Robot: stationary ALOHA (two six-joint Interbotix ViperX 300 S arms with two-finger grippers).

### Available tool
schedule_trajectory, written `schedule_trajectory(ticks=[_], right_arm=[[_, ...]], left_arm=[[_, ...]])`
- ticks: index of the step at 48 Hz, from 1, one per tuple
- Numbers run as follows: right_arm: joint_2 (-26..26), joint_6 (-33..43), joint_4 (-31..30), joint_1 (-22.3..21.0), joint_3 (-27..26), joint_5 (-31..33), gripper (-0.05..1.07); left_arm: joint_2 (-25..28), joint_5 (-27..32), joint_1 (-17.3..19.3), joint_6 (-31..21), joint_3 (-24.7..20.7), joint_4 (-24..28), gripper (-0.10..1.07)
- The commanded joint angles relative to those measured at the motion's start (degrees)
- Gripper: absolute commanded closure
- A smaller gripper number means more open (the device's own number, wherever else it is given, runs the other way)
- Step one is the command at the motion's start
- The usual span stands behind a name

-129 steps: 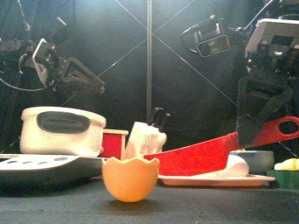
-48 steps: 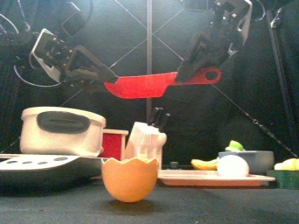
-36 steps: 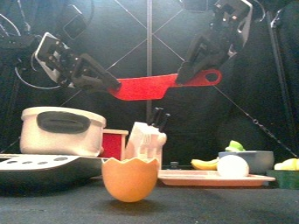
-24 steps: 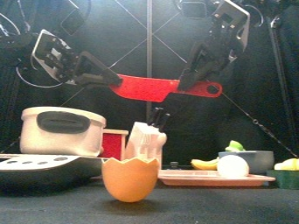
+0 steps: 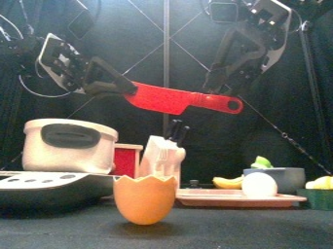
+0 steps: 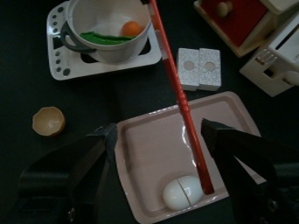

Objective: Grab knife with other hand

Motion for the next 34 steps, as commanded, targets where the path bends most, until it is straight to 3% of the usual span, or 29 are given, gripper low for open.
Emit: schedule_trajectory(ticks=[1,34], right_arm=[[-2.8,0.2,-0.1,-0.1,0.2,-0.1,-0.02],[-6.2,0.1,-0.4,-0.4,4.6,0.6,-0.01]], left_arm=[[-0.2,-0.7,0.3,0.0,-0.5,0.0,0.59],[-0.2,-0.9,0.2,-0.2,-0.7,0.0,0.59]])
